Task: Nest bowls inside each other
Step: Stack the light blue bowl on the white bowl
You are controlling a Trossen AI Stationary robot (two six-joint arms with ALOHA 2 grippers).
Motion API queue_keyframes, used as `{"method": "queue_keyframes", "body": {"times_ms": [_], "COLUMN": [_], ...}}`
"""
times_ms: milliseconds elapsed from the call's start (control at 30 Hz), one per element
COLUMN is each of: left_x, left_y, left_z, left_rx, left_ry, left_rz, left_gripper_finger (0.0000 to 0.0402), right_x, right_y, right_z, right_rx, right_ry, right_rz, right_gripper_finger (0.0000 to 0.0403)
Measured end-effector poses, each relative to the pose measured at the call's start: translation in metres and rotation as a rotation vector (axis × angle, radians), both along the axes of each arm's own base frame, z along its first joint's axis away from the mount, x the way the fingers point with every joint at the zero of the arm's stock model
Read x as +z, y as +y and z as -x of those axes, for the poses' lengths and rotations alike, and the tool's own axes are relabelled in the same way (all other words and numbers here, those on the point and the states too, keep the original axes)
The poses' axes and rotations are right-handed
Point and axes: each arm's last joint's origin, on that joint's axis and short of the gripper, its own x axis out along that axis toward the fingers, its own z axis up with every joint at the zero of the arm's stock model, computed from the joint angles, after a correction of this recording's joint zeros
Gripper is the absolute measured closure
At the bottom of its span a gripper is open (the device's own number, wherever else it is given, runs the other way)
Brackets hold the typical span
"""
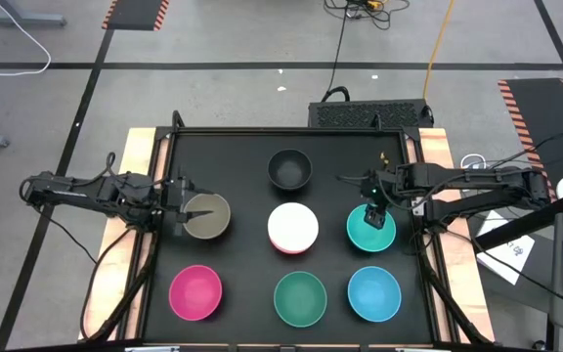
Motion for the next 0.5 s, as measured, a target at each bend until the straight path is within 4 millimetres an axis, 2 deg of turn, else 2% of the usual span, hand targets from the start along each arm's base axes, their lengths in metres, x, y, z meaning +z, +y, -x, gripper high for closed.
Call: {"method": "queue_keyframes", "body": {"times_ms": [500], "left_x": [0.0001], "left_y": [-0.0001], "left_z": [0.0], "left_rx": [-0.001], "left_ry": [0.0], "left_rz": [0.002], "left_gripper_finger": [0.017], "right_x": [-0.0056], "right_y": [-0.0022], "right_z": [-0.0012], "right_rx": [0.011], "right_ry": [0.067], "right_rz": [0.021], "right_gripper_finger": [0.0167]}}
